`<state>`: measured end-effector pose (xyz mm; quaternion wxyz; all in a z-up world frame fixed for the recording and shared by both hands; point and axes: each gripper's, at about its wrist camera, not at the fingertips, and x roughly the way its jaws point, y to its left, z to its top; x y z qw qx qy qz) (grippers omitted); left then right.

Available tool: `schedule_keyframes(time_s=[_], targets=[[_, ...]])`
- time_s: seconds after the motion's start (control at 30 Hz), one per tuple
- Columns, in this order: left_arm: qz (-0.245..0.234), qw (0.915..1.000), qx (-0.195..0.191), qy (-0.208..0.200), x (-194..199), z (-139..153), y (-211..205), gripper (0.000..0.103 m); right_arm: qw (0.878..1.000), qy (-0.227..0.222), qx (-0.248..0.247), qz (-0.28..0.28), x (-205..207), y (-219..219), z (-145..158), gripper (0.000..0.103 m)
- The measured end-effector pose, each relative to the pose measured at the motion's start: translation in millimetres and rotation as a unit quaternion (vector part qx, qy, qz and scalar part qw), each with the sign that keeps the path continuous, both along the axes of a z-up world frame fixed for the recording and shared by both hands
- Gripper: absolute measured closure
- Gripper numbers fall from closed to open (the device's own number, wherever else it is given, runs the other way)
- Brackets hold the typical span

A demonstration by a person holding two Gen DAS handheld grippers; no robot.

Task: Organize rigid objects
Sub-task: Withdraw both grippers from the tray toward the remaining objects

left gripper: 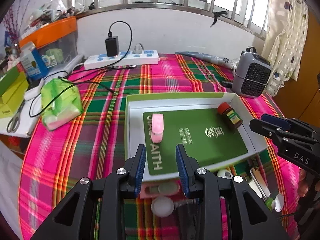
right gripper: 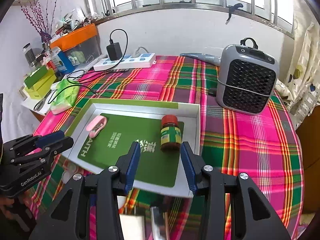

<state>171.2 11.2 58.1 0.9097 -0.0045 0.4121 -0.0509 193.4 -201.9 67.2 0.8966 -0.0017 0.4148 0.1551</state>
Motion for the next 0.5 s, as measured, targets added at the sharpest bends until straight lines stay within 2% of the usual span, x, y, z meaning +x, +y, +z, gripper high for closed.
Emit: schedule_keyframes(time_s=[0.17, 0.27, 0.5], targets=[[-0.001, 1.0, 0.002, -0.01, -19, 3, 1, 0.073, 1.0, -0.005, 0.005, 0.0, -17, -1, 1, 0.06], [0.005, 0.9996, 0.016, -0.021, -31, 4, 1, 0.073, 1.0, -0.011, 0.007, 0.001, -30, -2, 1, 0.06], [-0.002, 0.9998, -0.004, -0.021, -56, 0, 2, 0.073, 0.999, -0.029, -0.006, -0.012, -61, -11, 1, 0.06]])
